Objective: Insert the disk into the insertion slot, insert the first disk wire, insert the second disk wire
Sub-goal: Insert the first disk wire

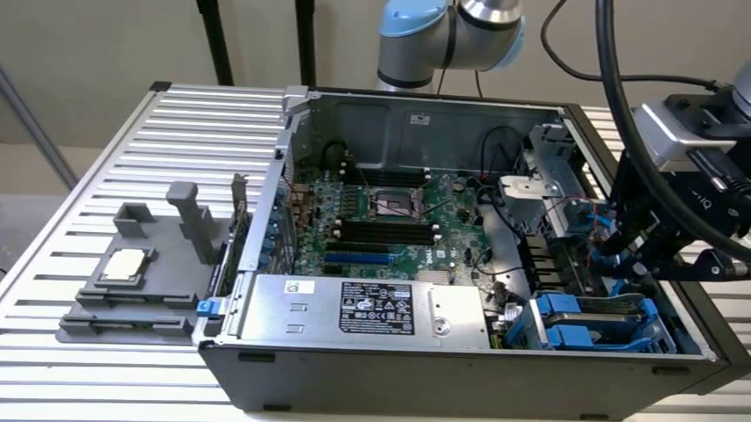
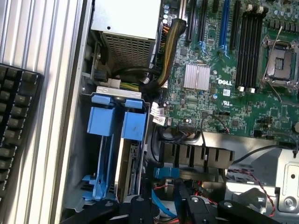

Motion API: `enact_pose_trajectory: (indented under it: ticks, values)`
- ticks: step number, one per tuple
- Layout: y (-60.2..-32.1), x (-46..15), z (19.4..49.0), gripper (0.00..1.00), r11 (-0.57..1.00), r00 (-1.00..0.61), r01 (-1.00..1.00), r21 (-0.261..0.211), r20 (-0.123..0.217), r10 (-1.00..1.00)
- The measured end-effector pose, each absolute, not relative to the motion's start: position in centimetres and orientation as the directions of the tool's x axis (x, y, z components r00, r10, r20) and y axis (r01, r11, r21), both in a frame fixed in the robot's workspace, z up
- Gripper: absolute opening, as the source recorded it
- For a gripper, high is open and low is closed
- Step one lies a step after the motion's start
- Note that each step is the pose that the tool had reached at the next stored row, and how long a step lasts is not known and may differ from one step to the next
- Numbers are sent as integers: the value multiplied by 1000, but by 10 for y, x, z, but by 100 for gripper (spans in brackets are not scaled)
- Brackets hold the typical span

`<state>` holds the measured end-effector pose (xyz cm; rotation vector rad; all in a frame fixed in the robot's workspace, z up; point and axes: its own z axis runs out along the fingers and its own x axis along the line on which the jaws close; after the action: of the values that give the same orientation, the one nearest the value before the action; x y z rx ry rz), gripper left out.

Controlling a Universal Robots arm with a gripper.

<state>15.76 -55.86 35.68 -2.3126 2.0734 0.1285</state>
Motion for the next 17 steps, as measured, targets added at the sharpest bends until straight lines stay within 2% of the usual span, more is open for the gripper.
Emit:
enact_pose_trajectory:
  ticks: [8,17]
  values:
    - [-578,157,362,33,-112,109,-993,33,-84,-990]
    - [-601,163,362,33,-113,107,-992,58,-95,-990]
